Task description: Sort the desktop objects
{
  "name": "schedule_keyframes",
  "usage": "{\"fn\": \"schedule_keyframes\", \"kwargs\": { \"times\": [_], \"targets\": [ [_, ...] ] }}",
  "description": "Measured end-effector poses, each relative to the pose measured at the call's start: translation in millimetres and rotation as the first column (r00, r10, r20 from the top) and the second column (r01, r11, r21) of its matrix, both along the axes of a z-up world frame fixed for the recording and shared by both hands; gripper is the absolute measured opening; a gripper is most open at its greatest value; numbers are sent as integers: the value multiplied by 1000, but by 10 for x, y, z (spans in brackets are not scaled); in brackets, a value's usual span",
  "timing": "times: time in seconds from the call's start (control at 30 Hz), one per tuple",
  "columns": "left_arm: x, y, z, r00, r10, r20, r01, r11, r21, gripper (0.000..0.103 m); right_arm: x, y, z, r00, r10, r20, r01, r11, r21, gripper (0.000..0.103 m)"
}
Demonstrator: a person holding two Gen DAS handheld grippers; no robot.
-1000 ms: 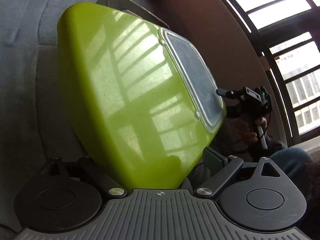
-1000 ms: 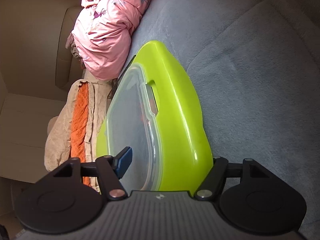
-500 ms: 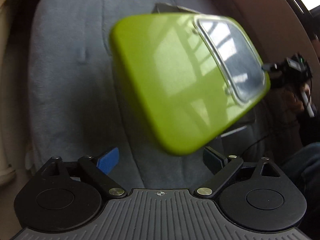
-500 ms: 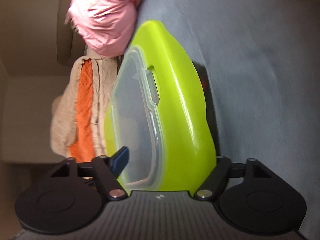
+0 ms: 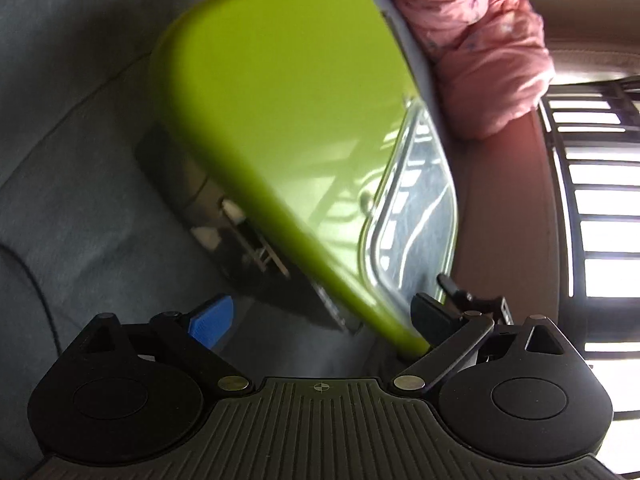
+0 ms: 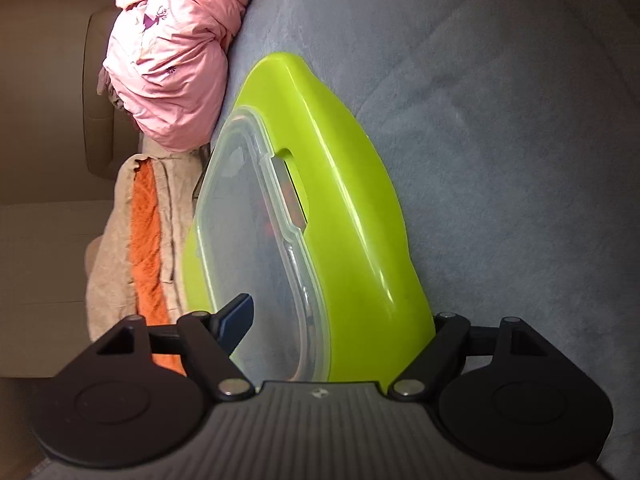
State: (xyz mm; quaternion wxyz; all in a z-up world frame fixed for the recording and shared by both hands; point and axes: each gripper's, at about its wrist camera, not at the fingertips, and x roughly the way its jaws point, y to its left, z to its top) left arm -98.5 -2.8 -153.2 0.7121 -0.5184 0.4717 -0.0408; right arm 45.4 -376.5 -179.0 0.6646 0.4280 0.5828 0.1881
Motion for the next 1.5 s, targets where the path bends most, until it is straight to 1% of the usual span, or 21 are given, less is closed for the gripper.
{"fn": "schedule_keyframes", "kwargs": {
  "times": [0.13,0.23,0.4,0.47,0.57,0.63,0.73,0.87,0.97,1.0,1.03,1.1,1.2,1.27,1.3,1.33,1.37,1.4,1.43,1.47,1.5],
  "targets": [
    [180,-63,-208,997,72,-36,-75,993,-86,99,55,32,82,999,17,50,-13,997,-79,79],
    [320,-112,-294,995,96,-11,-97,990,-100,99,108,145,117,996,75,57,-67,990,-124,82],
    [415,-81,-435,992,124,-5,-124,988,-87,99,193,196,49,999,45,18,-46,998,42,83],
    [414,-47,-465,990,139,-7,-139,987,-81,99,226,221,10,999,46,-11,-45,996,73,86],
    [452,0,-459,989,145,16,-145,989,-32,99,215,218,-97,997,25,-73,-14,989,147,86],
    [477,30,-502,988,156,2,-156,987,-33,99,182,200,-174,993,20,-115,2,982,189,86],
    [520,71,-581,986,168,-16,-169,983,-78,95,91,148,-308,983,16,-182,30,969,244,87],
    [514,64,-561,989,149,1,-148,985,-89,91,-65,6,-507,954,-49,-296,155,926,345,87],
    [502,102,-570,990,143,-4,-143,983,-112,88,-154,-53,-607,922,-89,-377,234,904,358,87],
    [498,127,-578,989,151,-7,-151,981,-123,84,-169,-70,-610,917,-108,-383,249,907,339,88],
    [485,162,-592,987,161,-22,-163,978,-128,81,-184,-101,-591,913,-140,-384,259,924,280,88],
    [491,221,-639,985,171,-36,-175,971,-161,81,-192,-155,-517,924,-171,-342,240,955,172,91],
    [500,281,-644,984,173,-46,-178,968,-177,80,-142,-172,-221,970,-173,-169,178,984,15,90],
    [515,348,-634,984,173,-42,-177,968,-177,79,-85,-95,154,993,-113,38,118,980,-163,84],
    [524,390,-623,983,179,-36,-183,968,-172,78,-59,-37,366,986,-61,156,100,962,-254,83],
    [536,457,-602,981,191,-29,-193,968,-162,76,-25,77,581,962,28,271,64,943,-325,83],
    [549,530,-579,979,203,-23,-204,967,-151,76,11,196,796,919,125,375,37,917,-397,83],
    [562,603,-555,976,216,-17,-216,966,-141,75,75,339,950,871,220,439,-2,896,-445,83],
    [587,719,-527,972,233,-20,-234,964,-124,73,142,483,1098,813,313,491,-37,870,-492,83],
    [615,845,-497,967,252,-25,-253,962,-105,73,237,647,1208,763,389,516,-60,838,-543,77],
    [644,971,-467,962,270,-30,-272,959,-85,72,363,815,1246,732,443,517,-72,805,-589,72]
  ]
}}
